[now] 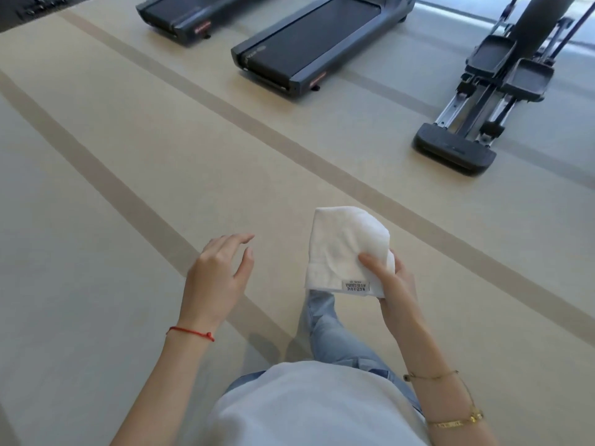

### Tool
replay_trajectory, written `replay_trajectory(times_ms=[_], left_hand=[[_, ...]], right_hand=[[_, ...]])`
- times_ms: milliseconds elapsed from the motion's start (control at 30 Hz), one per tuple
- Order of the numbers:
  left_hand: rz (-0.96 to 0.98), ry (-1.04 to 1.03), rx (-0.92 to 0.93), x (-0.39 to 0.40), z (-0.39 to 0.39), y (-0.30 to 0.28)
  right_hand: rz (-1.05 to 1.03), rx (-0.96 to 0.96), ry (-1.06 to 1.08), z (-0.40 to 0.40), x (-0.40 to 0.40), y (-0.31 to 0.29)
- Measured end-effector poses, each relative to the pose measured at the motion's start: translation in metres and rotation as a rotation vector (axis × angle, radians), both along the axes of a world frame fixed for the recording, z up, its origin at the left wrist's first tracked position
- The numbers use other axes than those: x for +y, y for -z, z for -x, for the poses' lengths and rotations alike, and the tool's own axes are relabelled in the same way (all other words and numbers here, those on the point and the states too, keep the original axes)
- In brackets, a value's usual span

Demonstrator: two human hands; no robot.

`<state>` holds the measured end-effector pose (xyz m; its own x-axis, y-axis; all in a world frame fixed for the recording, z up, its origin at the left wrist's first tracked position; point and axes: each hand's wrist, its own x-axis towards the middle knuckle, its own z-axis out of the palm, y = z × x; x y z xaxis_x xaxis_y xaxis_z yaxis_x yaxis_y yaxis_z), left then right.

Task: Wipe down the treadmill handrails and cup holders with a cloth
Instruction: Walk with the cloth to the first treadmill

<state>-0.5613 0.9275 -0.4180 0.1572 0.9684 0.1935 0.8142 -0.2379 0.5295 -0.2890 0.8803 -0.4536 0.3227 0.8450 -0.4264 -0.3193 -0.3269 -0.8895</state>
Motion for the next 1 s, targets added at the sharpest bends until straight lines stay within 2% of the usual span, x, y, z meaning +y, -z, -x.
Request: replay_trajectory(times_ms=[267, 567, 767, 1000], left_hand=[[-0.043, 0.006, -0.004, 0.221, -0.073, -0.014], [-0.050, 0.005, 0.010, 0.444, -0.118, -0.019], [-0.027, 0.060, -0.007, 0.600, -0.163, -0.006], [-0.031, 0.136, -0.012, 0.795, -0.217, -0.022]], right_hand=[[-0.017, -0.018, -0.010, -0.069, 0.212, -0.011], [-0.037, -0.020, -0.028, -0.121, 0.438, -0.023], [-0.048, -0.008, 0.041, -0.156, 0.587, -0.012], [-0.062, 0.007, 0.131, -0.203, 0.764, -0.020]])
